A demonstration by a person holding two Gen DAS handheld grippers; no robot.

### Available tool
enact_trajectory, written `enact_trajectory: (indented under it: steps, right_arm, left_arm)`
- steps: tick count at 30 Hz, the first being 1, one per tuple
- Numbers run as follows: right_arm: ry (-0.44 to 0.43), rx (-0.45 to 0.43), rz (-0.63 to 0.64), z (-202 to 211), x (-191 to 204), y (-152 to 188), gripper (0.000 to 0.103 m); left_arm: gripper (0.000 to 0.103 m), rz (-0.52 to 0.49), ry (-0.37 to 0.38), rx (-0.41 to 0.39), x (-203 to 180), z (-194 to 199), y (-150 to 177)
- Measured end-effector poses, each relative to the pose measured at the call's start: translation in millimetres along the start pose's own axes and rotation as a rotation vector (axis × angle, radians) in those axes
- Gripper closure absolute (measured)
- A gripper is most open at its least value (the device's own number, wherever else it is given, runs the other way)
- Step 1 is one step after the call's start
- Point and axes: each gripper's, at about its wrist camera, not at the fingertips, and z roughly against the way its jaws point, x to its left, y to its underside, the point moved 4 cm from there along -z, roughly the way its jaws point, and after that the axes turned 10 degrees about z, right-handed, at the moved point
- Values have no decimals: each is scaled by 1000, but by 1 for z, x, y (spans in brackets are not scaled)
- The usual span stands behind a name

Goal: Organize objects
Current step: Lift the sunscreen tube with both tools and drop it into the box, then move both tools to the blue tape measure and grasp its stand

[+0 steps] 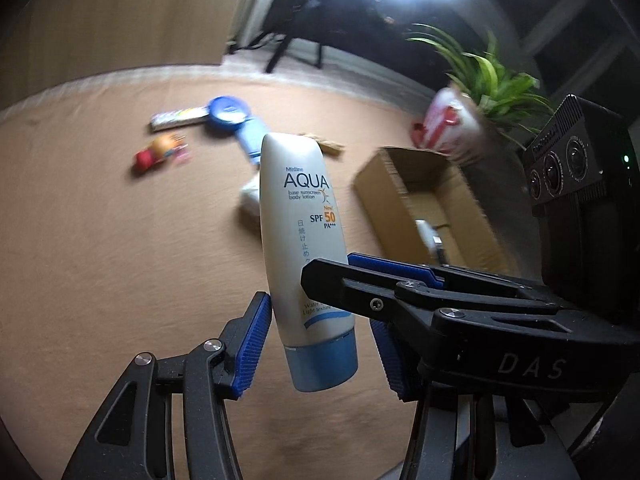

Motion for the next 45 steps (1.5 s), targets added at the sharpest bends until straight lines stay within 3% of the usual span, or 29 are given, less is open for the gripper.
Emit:
enact_trajectory:
  steps: [11,22,30,32,33,34,35,45]
  right_arm:
    - [88,-95,-89,81,-69,32,70]
    - [152,-121,-161,114,-133,54,70]
    - [165,-113,-164,120,-153,57,70]
    - [207,-135,-158,125,-151,54,64]
    - [226,-146,-148,128,-150,53,53]
    - [254,-168,-134,133,-148,52,43]
    - [270,-185,-129,135,-147,52,42]
    - [257,-236,-175,132,-134,42,41]
  left_arm:
    - [49,-139,103,45,-106,-24,22]
    - [49,-213,137,105,-177,-74,45]
    - [50,-233,110,109,-195,-96,50]
    - [41,-241,84,110,-196,-97,51]
    - [30,-243,75,119,-195,-97,51]
    - [26,-244,76,121,-194,-96,51]
    - [26,-247,77,118,-193,-94,51]
    - [26,-237,73,107,-153,-56,47]
